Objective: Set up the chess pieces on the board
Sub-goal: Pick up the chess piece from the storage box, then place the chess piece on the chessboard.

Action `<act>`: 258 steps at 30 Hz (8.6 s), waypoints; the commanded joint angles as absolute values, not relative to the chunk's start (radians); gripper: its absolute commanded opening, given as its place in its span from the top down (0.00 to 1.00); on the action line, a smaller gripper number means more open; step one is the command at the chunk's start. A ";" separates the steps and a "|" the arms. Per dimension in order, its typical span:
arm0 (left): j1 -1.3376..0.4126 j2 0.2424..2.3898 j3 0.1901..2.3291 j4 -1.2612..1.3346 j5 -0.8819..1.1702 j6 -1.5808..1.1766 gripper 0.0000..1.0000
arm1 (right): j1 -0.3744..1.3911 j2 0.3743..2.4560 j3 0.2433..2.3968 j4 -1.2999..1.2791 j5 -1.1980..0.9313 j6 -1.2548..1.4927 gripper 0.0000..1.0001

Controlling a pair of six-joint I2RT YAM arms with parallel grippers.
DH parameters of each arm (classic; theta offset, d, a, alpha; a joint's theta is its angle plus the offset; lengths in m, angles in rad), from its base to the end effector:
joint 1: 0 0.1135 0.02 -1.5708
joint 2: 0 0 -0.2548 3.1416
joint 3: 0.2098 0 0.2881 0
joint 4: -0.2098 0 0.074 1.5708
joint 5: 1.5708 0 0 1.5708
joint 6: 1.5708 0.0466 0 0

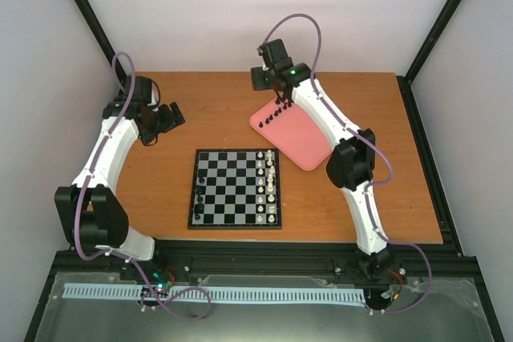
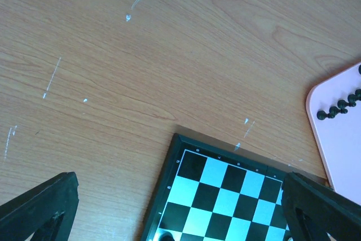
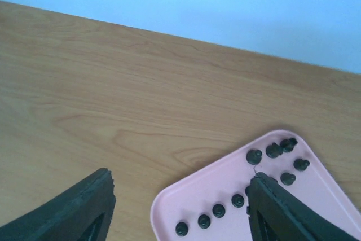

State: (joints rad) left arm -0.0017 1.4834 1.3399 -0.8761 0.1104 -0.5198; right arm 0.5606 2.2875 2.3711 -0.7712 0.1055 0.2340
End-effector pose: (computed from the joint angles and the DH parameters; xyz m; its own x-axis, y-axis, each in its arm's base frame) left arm 0.3482 -0.0057 0.2839 -0.7689 -0.4924 -0.4079 -0.3716 0.8633 -0.3416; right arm 0.4736 0.2916 0.3126 -0.6295 -0.1229 -0.7672 -0.3226 0.9396 0.1142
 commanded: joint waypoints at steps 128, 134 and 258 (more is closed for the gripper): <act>0.000 1.591 1.326 -0.849 0.128 -0.510 0.00 | 0.459 2.308 2.362 -0.772 -0.143 0.145 0.97; 0.001 1.593 1.331 -0.855 0.113 -0.541 0.00 | 0.591 2.179 2.194 -0.764 -0.185 0.172 0.97; 0.000 1.521 1.232 -0.844 0.137 -0.515 0.00 | 0.989 2.421 2.116 -0.752 -0.134 0.164 0.97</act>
State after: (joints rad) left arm 0.0082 1.5139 1.2201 -0.8597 0.1219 -0.5156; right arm 0.9810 2.4409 2.1380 -0.7151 -0.1287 0.1791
